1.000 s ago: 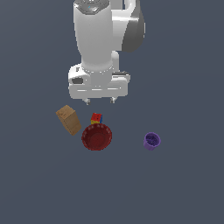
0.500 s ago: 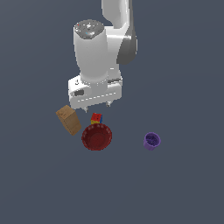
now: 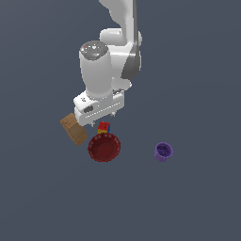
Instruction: Pick up a designated object from a clutter of objects.
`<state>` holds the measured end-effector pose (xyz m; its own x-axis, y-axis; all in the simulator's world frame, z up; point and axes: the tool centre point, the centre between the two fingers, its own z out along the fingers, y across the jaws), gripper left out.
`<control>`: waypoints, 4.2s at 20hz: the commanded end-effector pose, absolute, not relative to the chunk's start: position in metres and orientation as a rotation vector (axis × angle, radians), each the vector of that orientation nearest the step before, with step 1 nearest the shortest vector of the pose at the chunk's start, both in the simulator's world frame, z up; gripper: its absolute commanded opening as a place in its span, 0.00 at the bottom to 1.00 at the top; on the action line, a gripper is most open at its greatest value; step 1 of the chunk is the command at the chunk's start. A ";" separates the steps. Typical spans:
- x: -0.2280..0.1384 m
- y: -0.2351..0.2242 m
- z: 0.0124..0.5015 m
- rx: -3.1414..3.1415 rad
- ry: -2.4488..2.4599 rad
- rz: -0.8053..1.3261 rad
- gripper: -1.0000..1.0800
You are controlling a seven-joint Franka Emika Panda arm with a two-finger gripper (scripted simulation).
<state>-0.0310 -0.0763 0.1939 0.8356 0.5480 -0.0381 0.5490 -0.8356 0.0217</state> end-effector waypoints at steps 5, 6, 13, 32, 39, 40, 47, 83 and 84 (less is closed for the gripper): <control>-0.042 -0.084 0.167 2.899 1.131 -0.048 0.96; -0.044 -0.085 0.164 2.886 1.168 -0.047 0.96; -0.058 -0.090 0.137 2.779 1.418 -0.042 0.96; -0.093 -0.095 0.087 2.483 1.921 -0.005 0.96; -0.096 -0.094 0.083 2.454 1.961 0.000 0.96; -0.095 -0.095 0.084 2.459 1.956 -0.001 0.96; -0.096 -0.094 0.072 2.458 1.957 0.000 0.96; -0.092 -0.082 0.061 2.453 1.960 -0.002 0.00; -0.092 -0.080 0.066 2.453 1.960 -0.002 0.00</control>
<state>-0.0924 -0.0832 0.0592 0.2210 0.9753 -0.0018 0.9753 -0.2210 0.0004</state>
